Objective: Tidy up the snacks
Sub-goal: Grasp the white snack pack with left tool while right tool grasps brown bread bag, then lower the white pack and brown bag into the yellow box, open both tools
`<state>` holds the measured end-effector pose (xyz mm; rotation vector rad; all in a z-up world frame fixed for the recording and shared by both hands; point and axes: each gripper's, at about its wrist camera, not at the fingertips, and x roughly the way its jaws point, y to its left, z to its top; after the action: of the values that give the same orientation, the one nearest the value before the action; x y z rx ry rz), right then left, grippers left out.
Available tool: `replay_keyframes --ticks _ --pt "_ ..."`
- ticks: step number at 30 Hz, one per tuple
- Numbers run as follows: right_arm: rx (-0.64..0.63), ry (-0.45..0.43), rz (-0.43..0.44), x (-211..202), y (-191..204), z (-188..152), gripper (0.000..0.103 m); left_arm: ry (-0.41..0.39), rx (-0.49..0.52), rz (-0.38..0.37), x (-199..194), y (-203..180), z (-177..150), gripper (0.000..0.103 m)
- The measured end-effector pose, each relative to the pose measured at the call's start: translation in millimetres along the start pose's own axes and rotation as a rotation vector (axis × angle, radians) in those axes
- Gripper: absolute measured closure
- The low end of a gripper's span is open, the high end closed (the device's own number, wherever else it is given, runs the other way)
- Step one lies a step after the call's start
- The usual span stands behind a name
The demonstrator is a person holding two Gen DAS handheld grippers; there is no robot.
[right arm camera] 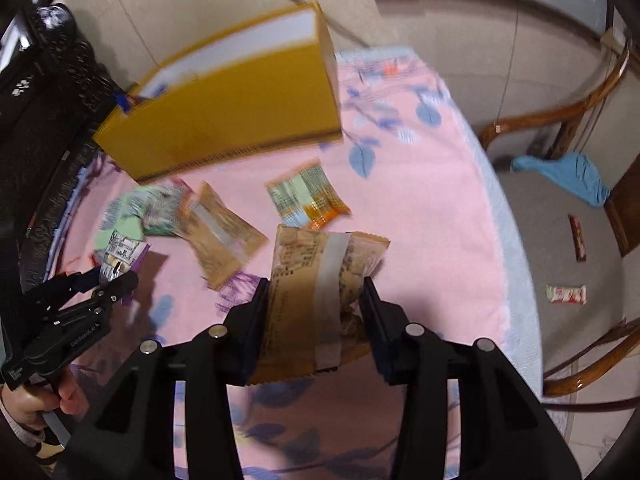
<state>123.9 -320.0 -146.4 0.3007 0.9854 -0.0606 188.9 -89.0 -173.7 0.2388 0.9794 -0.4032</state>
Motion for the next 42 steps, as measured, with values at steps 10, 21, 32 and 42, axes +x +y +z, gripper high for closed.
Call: replay_keyframes --ticks 10,21,32,42 --pt "-0.100 -0.265 0.064 -85 58 98 0.058 -0.273 -0.043 -0.031 -101 33 111 0.060" --pt "-0.119 -0.331 0.097 -56 87 189 0.058 -0.283 -0.145 -0.011 -68 48 166 0.059" --pt "-0.138 -0.301 0.039 3 90 213 0.069 -0.223 -0.204 0.007 11 60 192 0.059" --pt "-0.105 -0.243 0.070 24 72 215 0.064 -0.159 -0.257 0.014 46 73 196 0.025"
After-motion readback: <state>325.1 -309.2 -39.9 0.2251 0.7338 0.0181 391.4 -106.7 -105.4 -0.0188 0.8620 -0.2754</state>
